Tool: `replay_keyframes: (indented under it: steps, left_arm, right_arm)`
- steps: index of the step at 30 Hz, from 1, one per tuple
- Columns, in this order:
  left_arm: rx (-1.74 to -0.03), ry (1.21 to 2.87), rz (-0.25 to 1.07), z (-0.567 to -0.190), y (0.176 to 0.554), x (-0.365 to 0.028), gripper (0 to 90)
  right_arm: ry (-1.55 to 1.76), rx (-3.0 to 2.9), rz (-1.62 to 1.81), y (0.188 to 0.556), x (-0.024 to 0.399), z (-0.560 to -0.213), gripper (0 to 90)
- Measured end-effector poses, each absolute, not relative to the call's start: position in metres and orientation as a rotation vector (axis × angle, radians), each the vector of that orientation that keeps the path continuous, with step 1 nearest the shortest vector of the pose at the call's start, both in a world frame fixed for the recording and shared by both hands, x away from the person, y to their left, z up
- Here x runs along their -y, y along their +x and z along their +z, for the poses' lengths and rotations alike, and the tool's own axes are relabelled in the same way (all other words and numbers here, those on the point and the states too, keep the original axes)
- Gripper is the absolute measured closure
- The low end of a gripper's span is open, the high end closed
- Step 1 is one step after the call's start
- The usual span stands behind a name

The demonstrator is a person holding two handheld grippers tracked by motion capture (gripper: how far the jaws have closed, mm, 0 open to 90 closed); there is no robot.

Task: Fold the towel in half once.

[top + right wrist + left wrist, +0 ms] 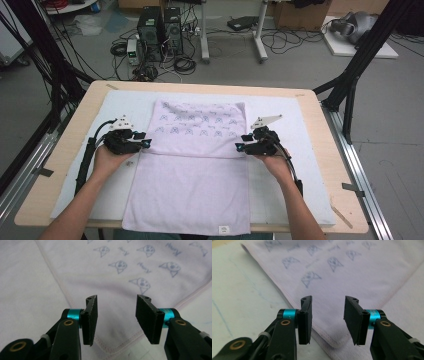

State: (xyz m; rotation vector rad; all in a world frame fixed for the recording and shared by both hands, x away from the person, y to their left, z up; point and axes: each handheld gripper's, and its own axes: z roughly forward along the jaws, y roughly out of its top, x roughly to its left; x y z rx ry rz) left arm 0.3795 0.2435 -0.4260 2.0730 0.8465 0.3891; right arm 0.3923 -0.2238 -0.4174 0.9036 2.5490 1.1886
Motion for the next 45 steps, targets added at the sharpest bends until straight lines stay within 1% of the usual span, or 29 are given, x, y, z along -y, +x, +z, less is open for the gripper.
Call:
replay_keyframes:
  steps: [2,8,10,12,13,15,16,17,18,20,23,27,30,36,41,42,43,45]
  left_arm:
    - [-0.827,2.077,0.382,-0.426,0.379,-0.242,60.6]
    - [-0.791,2.121,0.360,-0.436,0.375,-0.238,63.9]
    - [-0.794,2.131,0.357,-0.441,0.373,-0.238,65.0]
    - [-0.805,2.134,0.345,-0.444,0.373,-0.238,68.1]
    - [-0.801,2.138,0.350,-0.444,0.373,-0.237,69.4]
    - [-0.794,2.151,0.385,-0.444,0.373,-0.234,75.5]
    - [-0.790,2.158,0.390,-0.444,0.372,-0.233,80.6]
    - [-0.800,2.153,0.390,-0.443,0.373,-0.232,83.9]
    - [-0.803,2.153,0.387,-0.442,0.373,-0.233,86.0]
    - [-0.809,2.135,0.388,-0.440,0.372,-0.234,87.1]
    - [-0.814,2.086,0.396,-0.431,0.368,-0.239,87.4]
    - [-0.804,2.030,0.411,-0.416,0.360,-0.245,87.5]
    - [-0.785,2.024,0.415,-0.405,0.348,-0.247,87.5]
    - [-0.731,2.066,0.417,-0.395,0.313,-0.248,87.3]
    - [-0.688,2.070,0.383,-0.400,0.277,-0.251,86.5]
    - [-0.683,2.078,0.387,-0.402,0.271,-0.251,85.1]
    - [-0.686,2.080,0.387,-0.404,0.268,-0.251,81.5]
    - [-0.679,2.095,0.375,-0.408,0.266,-0.252,71.6]
  right_arm:
    - [0.900,-2.566,1.172,0.388,0.224,-0.424,54.1]
    - [0.915,-2.599,1.128,0.386,0.224,-0.434,55.9]
    - [0.911,-2.606,1.113,0.386,0.222,-0.436,58.0]
    - [0.900,-2.612,1.089,0.386,0.220,-0.439,60.4]
    - [0.893,-2.604,1.086,0.386,0.219,-0.439,63.3]
    - [0.890,-2.600,1.084,0.385,0.218,-0.439,71.0]
    - [0.890,-2.599,1.087,0.386,0.218,-0.439,76.2]
    - [0.891,-2.607,1.104,0.386,0.218,-0.439,82.1]
    - [0.891,-2.607,1.111,0.386,0.218,-0.440,84.9]
    - [0.883,-2.611,1.107,0.386,0.217,-0.438,86.9]
    - [0.866,-2.601,1.115,0.385,0.219,-0.431,87.4]
    - [0.851,-2.540,1.211,0.378,0.226,-0.415,87.4]
    - [0.819,-2.531,1.242,0.369,0.230,-0.405,87.5]
    - [0.700,-2.570,1.273,0.329,0.233,-0.387,87.4]
    - [0.659,-2.631,1.273,0.294,0.238,-0.392,87.3]
    - [0.659,-2.647,1.265,0.289,0.238,-0.394,87.0]
    - [0.654,-2.660,1.265,0.284,0.238,-0.399,85.8]
    - [0.659,-2.688,1.249,0.279,0.237,-0.405,76.1]
